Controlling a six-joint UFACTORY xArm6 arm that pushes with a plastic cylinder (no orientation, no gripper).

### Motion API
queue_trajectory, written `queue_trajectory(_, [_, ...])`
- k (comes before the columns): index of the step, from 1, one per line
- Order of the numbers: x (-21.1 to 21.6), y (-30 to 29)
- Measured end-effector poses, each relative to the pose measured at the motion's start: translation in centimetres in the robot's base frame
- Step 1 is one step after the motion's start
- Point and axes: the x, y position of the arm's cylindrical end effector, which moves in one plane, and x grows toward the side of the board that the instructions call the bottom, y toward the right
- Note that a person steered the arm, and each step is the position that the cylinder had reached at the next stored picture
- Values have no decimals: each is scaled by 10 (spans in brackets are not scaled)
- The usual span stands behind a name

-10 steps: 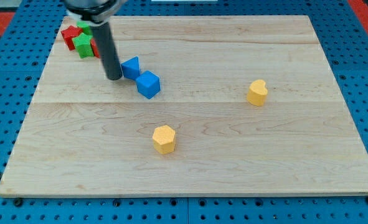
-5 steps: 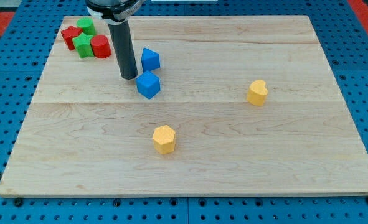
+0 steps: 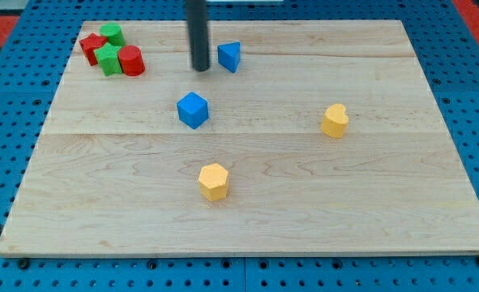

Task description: Place the blue blocks diagonally to each other

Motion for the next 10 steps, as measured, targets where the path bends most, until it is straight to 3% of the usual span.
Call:
queue_trajectory(2, [121,-62])
queue_trajectory(3, [125,-24])
queue_trajectory(8, [22,68])
queue_trajectory(9, [22,98])
queue_trajectory(10, [48,81])
